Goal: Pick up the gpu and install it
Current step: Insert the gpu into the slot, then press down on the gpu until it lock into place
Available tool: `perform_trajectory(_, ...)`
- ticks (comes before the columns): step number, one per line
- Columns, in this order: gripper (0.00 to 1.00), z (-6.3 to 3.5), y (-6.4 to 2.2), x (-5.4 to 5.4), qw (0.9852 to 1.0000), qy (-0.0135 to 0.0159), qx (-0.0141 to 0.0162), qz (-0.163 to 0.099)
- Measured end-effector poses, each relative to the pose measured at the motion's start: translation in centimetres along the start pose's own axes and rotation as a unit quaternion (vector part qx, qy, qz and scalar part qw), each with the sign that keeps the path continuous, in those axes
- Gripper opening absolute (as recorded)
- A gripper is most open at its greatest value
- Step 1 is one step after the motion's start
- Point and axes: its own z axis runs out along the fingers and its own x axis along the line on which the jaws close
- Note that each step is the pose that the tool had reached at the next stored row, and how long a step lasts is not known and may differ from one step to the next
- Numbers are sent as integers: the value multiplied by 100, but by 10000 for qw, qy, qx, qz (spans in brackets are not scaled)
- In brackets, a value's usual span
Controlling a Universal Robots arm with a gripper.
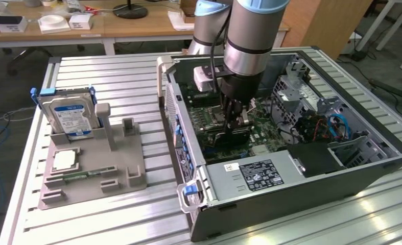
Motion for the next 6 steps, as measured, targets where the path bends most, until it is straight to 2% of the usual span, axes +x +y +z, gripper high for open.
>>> perform_trajectory(6, 10, 0, 0, 0, 10000, 0, 0, 0)
